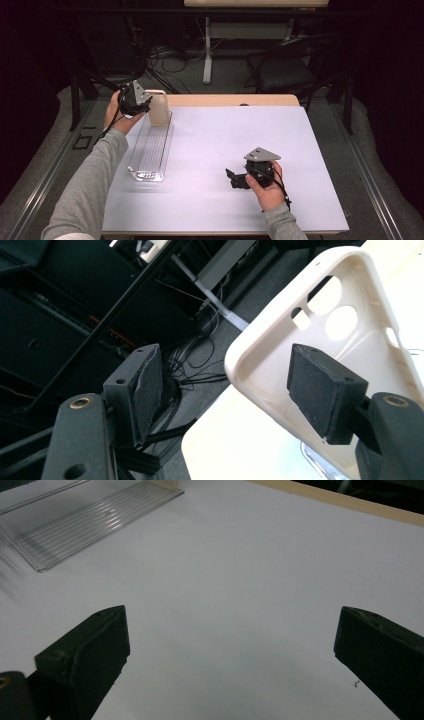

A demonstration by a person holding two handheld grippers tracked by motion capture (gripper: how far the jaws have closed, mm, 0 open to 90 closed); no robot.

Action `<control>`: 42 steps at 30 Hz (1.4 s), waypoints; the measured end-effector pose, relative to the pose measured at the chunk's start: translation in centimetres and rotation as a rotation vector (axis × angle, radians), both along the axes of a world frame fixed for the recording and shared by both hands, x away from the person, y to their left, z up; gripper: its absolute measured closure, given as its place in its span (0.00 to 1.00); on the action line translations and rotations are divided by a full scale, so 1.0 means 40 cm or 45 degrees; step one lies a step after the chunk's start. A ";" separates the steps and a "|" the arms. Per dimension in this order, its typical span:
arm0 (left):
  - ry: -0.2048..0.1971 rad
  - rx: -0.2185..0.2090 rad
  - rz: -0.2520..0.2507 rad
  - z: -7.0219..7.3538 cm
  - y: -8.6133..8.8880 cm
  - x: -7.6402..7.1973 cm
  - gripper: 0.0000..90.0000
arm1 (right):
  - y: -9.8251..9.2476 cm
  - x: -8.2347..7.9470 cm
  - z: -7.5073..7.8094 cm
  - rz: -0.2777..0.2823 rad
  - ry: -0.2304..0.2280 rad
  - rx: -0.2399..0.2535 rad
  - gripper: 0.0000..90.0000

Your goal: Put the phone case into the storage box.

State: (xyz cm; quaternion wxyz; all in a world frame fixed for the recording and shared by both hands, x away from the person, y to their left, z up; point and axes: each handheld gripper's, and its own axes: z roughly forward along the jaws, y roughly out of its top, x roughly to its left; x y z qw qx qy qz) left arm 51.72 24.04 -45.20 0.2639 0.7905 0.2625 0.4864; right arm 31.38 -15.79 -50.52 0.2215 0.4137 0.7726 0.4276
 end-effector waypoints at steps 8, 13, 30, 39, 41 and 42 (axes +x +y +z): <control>0.001 -0.007 0.003 0.005 0.004 -0.003 0.34 | 0.000 0.002 -0.001 0.003 0.000 -0.001 0.01; 0.002 -0.007 0.000 0.005 0.003 -0.003 0.33 | 0.000 0.003 -0.001 0.003 0.001 0.001 0.01; 0.018 -0.054 -0.005 0.018 0.009 -0.012 0.31 | 0.000 0.002 0.000 0.005 0.002 0.006 0.01; 0.033 -0.085 -0.011 0.033 0.016 -0.027 0.28 | -0.001 0.002 0.000 0.005 0.002 0.004 0.02; 0.041 -0.100 -0.018 0.037 0.019 -0.032 0.27 | -0.002 0.001 0.001 0.002 0.001 0.006 0.02; 0.053 -0.111 -0.021 0.040 0.021 -0.034 0.26 | -0.002 0.000 0.002 0.002 -0.002 0.009 0.02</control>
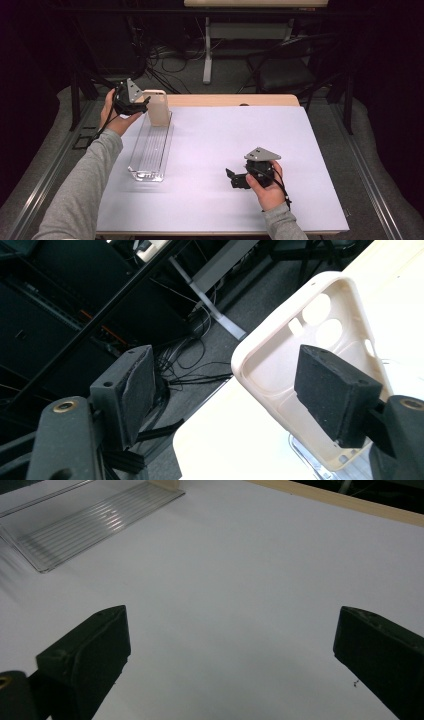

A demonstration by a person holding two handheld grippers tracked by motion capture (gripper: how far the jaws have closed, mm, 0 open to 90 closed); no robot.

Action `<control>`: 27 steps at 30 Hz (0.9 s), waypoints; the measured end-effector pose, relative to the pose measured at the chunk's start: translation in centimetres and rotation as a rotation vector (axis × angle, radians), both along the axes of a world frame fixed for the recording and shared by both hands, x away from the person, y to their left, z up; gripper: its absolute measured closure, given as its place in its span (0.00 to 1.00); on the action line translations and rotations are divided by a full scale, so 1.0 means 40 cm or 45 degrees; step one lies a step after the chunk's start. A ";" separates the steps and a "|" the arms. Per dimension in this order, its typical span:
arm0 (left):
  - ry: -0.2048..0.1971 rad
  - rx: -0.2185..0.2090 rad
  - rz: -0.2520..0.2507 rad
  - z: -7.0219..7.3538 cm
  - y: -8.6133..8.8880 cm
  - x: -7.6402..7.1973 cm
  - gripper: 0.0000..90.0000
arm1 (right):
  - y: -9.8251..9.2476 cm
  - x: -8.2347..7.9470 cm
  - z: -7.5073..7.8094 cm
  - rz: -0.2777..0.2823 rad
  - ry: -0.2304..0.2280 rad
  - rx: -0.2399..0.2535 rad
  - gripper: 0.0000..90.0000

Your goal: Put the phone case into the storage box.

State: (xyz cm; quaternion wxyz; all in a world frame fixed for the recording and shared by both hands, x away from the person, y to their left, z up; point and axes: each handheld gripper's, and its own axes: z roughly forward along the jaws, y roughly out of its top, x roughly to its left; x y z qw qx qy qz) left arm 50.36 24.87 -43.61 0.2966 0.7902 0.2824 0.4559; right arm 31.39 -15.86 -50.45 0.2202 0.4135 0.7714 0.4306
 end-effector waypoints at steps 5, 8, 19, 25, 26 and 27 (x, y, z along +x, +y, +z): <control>0.032 -0.055 -0.001 0.012 0.005 -0.011 0.24 | 0.001 0.000 0.003 0.001 -0.007 -0.003 0.02; 0.044 -0.094 -0.009 0.021 0.007 -0.017 0.24 | 0.002 -0.001 0.002 0.004 -0.005 -0.007 0.02; 0.154 -0.240 -0.039 0.037 0.014 -0.025 0.22 | -0.001 -0.001 0.005 0.001 -0.012 0.000 0.02; 0.260 -0.385 -0.074 0.044 0.020 -0.027 0.20 | -0.001 -0.001 0.006 0.000 -0.012 0.000 0.02; 0.274 -0.405 -0.080 0.046 0.021 -0.028 0.20 | -0.001 -0.001 0.006 0.001 -0.011 0.000 0.02; 0.289 -0.432 -0.086 0.048 0.023 -0.028 0.20 | -0.001 -0.001 0.006 0.001 -0.011 0.000 0.02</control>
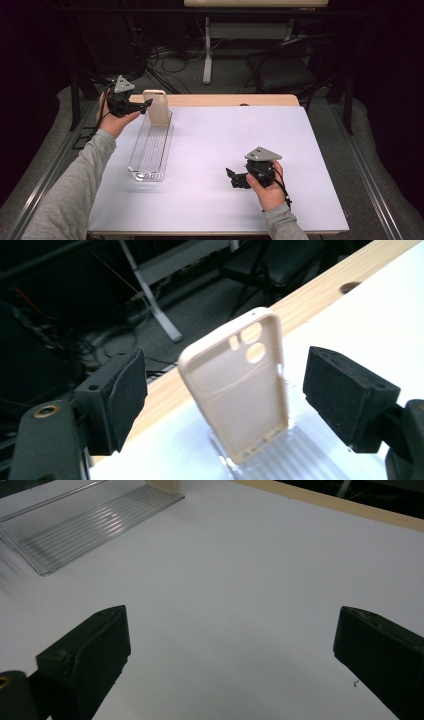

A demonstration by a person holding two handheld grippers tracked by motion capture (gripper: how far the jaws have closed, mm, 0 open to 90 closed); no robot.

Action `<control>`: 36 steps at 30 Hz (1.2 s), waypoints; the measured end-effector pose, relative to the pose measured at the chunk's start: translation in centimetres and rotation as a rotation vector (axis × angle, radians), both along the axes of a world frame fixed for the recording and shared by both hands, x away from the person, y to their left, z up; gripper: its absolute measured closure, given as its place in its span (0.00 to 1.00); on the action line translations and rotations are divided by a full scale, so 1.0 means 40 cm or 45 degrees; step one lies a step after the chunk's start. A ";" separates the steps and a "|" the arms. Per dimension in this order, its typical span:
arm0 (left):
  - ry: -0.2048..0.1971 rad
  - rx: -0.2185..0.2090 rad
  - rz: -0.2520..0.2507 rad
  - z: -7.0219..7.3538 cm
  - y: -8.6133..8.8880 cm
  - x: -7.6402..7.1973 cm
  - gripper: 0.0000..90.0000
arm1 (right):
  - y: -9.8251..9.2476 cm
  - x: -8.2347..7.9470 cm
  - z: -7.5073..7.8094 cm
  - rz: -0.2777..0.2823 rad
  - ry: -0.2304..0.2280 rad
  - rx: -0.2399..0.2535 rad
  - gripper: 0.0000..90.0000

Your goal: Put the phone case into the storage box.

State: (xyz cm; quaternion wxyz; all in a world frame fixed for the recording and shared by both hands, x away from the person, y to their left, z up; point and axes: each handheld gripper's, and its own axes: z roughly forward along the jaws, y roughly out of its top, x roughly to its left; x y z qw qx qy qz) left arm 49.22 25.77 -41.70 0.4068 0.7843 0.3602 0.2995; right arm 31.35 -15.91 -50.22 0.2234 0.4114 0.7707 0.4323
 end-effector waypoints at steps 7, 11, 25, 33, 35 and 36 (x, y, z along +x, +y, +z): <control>0.031 -0.071 -0.027 0.015 0.005 -0.011 0.20 | 0.002 -0.001 0.000 0.000 0.000 -0.001 0.02; 0.060 -0.115 -0.018 0.021 0.011 -0.014 0.19 | 0.002 -0.001 0.000 -0.001 0.000 0.000 0.02; 0.139 -0.225 -0.009 0.039 0.022 -0.029 0.15 | -0.004 -0.002 0.006 -0.011 -0.011 0.015 0.01; 0.153 -0.274 -0.004 0.050 0.023 -0.042 0.13 | -0.006 -0.006 0.018 -0.014 -0.032 0.021 0.00; 0.148 -0.294 -0.004 0.054 0.023 -0.045 0.13 | -0.006 -0.007 0.022 -0.016 -0.037 0.030 0.00; 0.146 -0.296 -0.004 0.055 0.022 -0.047 0.13 | -0.007 -0.007 0.024 -0.015 -0.038 0.032 0.00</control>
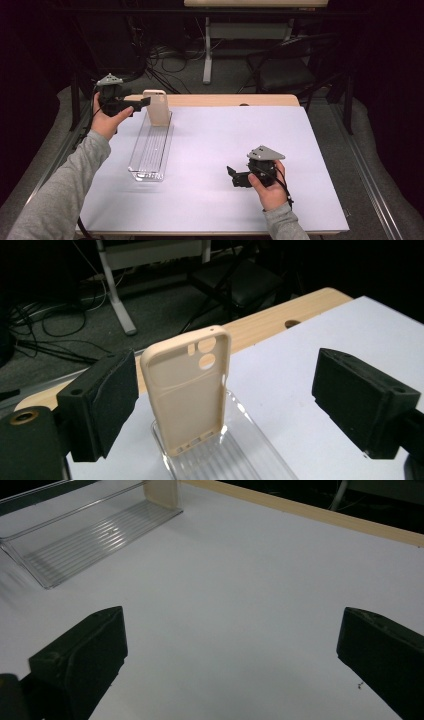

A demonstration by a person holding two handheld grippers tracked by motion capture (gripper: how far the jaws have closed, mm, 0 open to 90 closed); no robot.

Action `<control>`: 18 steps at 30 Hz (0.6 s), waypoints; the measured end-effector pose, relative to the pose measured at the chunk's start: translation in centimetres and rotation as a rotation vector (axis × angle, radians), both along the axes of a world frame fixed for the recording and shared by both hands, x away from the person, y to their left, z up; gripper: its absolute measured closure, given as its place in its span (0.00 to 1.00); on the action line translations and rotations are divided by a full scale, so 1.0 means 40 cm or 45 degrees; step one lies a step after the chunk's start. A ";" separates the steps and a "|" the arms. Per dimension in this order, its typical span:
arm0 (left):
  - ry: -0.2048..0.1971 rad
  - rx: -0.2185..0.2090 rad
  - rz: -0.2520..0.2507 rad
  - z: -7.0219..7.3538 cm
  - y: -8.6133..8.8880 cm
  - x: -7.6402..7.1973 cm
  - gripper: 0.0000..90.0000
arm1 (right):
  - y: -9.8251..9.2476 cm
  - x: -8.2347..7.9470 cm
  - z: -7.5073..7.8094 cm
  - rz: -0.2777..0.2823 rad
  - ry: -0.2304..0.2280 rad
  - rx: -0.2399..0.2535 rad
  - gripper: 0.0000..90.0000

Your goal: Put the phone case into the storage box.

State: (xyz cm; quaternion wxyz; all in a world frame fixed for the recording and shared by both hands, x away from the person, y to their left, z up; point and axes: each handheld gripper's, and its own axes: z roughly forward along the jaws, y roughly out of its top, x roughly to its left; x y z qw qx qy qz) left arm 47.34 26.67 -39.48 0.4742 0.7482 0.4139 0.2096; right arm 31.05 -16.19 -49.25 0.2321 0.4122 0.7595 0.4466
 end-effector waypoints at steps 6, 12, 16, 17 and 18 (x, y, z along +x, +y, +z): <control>0.007 -0.011 -0.027 0.007 -0.002 -0.011 0.14 | -0.001 -0.002 0.011 0.000 -0.014 0.000 0.00; 0.006 -0.031 -0.043 0.018 -0.004 -0.025 0.14 | -0.005 -0.004 0.019 0.002 -0.016 -0.005 0.00; 0.003 -0.033 -0.060 0.024 -0.012 -0.039 0.14 | -0.007 -0.005 0.023 0.006 -0.013 -0.008 0.00; 0.001 -0.033 -0.063 0.026 -0.014 -0.043 0.14 | -0.007 -0.005 0.024 0.006 -0.012 -0.006 0.00; -0.002 -0.031 -0.070 0.028 -0.016 -0.048 0.14 | -0.008 -0.005 0.026 0.007 -0.017 -0.005 0.00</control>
